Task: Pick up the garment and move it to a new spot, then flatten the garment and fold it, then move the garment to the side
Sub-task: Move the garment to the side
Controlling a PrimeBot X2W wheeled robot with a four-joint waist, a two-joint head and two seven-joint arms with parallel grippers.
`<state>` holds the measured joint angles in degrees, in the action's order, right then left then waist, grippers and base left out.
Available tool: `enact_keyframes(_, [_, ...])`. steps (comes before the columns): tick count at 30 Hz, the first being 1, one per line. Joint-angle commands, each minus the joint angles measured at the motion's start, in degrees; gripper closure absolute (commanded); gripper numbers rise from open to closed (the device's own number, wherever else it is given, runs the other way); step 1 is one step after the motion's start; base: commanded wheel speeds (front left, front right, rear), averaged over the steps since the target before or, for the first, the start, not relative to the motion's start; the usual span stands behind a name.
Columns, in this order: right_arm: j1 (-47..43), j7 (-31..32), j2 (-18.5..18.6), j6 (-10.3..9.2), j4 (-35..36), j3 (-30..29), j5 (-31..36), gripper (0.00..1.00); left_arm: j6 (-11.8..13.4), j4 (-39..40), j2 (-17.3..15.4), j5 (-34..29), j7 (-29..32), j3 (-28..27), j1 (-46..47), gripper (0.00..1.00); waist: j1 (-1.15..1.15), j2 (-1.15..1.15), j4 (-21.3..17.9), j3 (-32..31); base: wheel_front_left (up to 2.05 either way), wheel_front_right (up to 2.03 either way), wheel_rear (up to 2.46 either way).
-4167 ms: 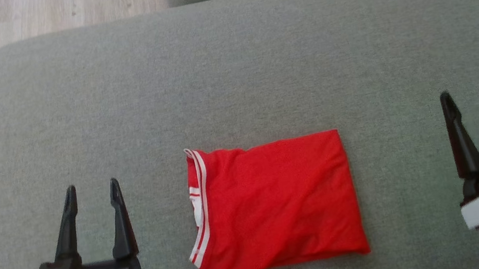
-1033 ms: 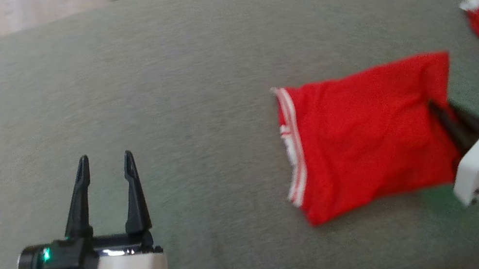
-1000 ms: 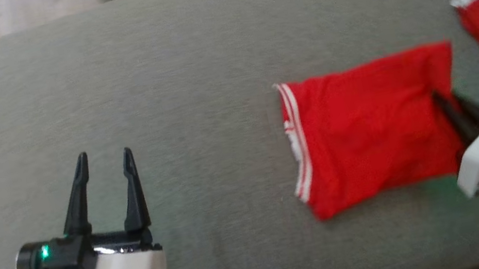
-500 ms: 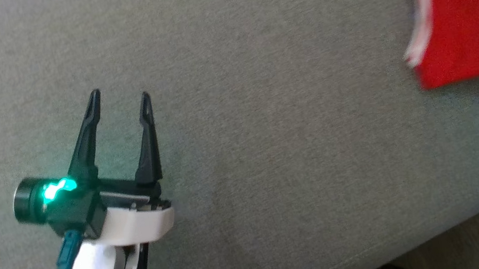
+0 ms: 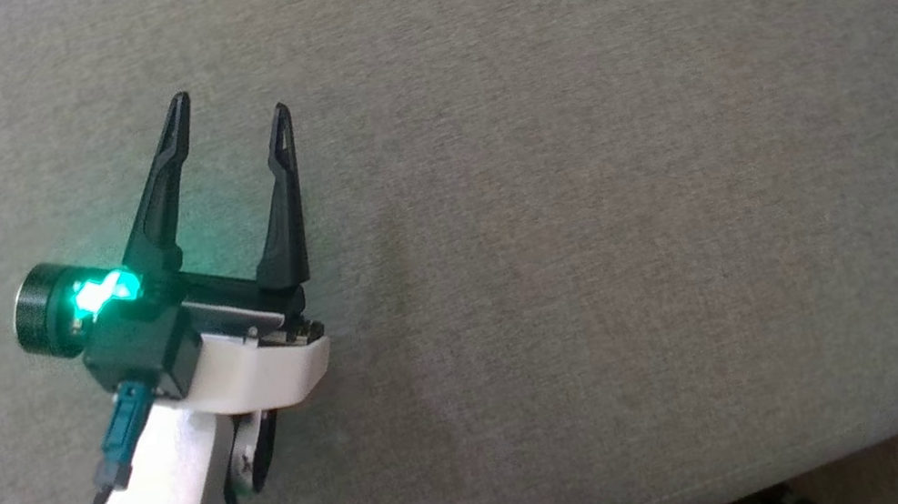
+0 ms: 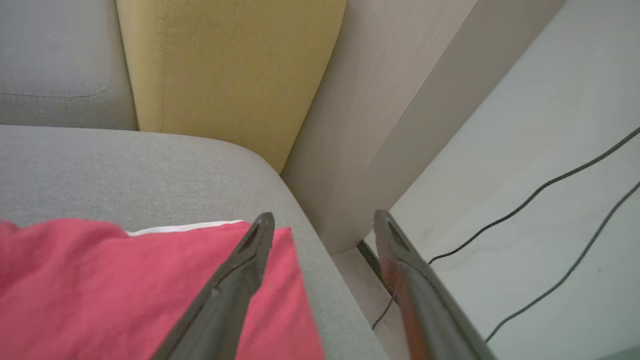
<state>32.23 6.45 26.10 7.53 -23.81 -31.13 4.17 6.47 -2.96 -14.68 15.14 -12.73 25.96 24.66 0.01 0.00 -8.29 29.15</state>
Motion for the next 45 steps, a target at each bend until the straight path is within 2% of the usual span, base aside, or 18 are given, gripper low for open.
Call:
enact_keyframes(1, [-0.9,-1.7,0.8,-0.04,1.8,-0.4,0.7,0.0,-0.3,1.4,-0.6,-0.1,-0.5,-1.7,1.4,0.0,-0.01,0.0,0.6,0.1,0.0,0.0,0.0])
enact_keyframes(7, [-6.4,-7.5,-4.7,-0.04,6.1,2.0,-1.2,0.0,0.2,-0.6,-0.5,0.7,-1.3,-2.4,-0.3,0.0,-0.01,0.0,1.2,-2.9,0.0,0.0,0.0])
enact_keyframes(12, [-13.0,-8.6,-12.0,-0.04,14.6,9.7,-2.7,0.0,1.3,-2.0,-0.6,2.1,-1.7,-3.8,-4.0,0.0,-0.01,0.0,1.2,-7.3,0.0,0.0,0.0])
enact_keyframes(18, [-20.3,-8.0,-18.5,-0.04,23.0,19.4,-5.2,0.0,2.5,-3.0,-0.8,3.7,-2.0,-5.5,-8.3,0.0,-0.01,0.0,3.0,-12.1,0.0,0.0,0.0])
enact_keyframes(21, [-23.0,-8.7,-19.5,-0.04,24.4,23.7,-7.4,0.0,3.0,-3.4,-1.0,4.2,-2.0,-6.3,-9.8,0.0,-0.01,0.0,4.5,-14.2,0.0,0.0,0.0])
enact_keyframes(28, [-26.8,-8.9,-21.4,-0.04,27.0,29.0,-9.2,0.0,3.5,-4.3,-1.3,5.3,-2.1,-7.1,-12.5,0.0,-0.01,0.0,7.6,-18.6,0.0,0.0,0.0])
enact_keyframes(33, [-31.2,-8.0,-22.6,-0.04,29.5,29.6,-10.1,0.0,3.7,-4.6,-2.2,5.9,-1.5,-7.2,-15.4,0.0,-0.01,0.0,8.6,-22.0,0.0,0.0,0.0])
enact_keyframes(45, [-39.7,-4.6,-23.2,-0.04,33.7,30.8,-12.4,0.0,6.2,-3.5,-3.1,7.7,0.3,-7.8,-23.4,0.0,-0.01,0.0,7.3,-26.9,0.0,0.0,0.0])
